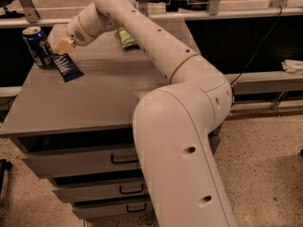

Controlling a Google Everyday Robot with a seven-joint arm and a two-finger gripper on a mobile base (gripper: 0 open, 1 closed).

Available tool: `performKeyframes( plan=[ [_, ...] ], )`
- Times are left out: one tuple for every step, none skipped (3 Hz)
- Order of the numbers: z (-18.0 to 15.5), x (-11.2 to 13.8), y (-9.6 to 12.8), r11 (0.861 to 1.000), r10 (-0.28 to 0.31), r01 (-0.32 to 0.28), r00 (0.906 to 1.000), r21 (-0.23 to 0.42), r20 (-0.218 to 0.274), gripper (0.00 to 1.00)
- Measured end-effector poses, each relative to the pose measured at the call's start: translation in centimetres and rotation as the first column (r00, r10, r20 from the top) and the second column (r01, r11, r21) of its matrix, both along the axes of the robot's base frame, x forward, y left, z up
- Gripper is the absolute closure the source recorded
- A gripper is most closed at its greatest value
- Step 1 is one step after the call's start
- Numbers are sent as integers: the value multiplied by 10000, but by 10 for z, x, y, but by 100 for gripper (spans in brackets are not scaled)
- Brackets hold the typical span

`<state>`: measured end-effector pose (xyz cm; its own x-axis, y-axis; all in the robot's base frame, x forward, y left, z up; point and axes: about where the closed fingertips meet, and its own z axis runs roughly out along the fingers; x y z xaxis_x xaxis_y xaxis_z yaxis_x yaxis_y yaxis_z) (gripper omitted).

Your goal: Move rxbar blueberry near pepsi can

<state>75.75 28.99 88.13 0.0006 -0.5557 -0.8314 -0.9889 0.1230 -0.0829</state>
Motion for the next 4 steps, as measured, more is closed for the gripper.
performKeyframes(
  plan=[
    [-1, 4, 0, 10000, -92, 92, 10000, 7, -25, 5],
    [-1, 6, -2, 9999, -141, 141, 9999, 4, -29, 0],
    [0, 8, -7, 9997, -227, 227, 9997, 11, 3, 0],
    [12, 4, -37, 9984, -559, 558, 9981, 75, 249, 0]
  ],
)
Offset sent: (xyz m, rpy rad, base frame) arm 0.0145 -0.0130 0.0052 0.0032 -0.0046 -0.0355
